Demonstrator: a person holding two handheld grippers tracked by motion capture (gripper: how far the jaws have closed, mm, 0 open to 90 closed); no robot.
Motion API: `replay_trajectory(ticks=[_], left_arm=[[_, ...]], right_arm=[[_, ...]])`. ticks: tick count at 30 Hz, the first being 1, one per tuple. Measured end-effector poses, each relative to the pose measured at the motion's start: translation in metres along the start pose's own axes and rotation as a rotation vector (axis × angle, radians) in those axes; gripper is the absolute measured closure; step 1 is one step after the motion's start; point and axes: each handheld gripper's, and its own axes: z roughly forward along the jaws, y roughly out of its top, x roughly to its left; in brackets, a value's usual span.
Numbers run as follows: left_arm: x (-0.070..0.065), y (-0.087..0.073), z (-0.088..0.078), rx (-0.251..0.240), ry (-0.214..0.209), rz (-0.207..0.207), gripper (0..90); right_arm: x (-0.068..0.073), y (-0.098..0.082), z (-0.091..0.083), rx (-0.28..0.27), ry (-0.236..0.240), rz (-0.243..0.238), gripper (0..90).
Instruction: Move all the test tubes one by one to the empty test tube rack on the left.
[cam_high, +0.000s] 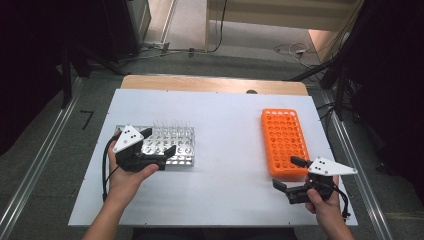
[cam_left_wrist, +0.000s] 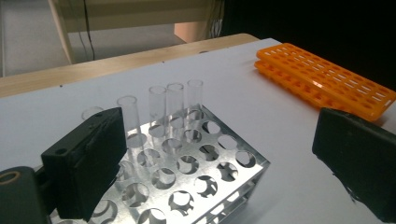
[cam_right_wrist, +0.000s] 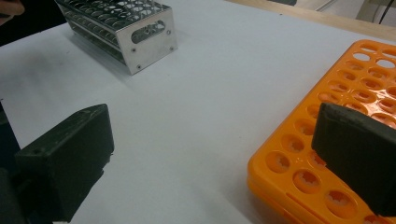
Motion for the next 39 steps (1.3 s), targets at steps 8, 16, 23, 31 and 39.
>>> replay_trajectory(ticks=[8, 16, 23, 31, 39], left_arm=[[-0.017, -0.009, -0.008, -0.02, -0.05, 0.023, 0.0], [-0.025, -0.019, -0.021, -0.058, -0.067, 0.042, 0.0], [-0.024, -0.033, -0.031, -0.06, -0.046, 0.08, 0.0], [-0.008, -0.049, -0.043, -0.071, -0.065, 0.038, 0.0], [0.01, -0.059, -0.048, -0.097, -0.063, 0.02, 0.0]], right_arm=[[-0.002, -0.001, -0.001, -0.004, -0.003, 0.001, 0.0], [-0.007, -0.004, 0.0, -0.001, -0.013, 0.008, 0.0], [-0.015, -0.01, 0.0, 0.004, -0.031, 0.024, 0.0], [-0.028, -0.02, 0.0, -0.012, -0.048, 0.036, 0.0], [-0.046, -0.031, -0.004, -0.034, -0.082, 0.06, 0.0]])
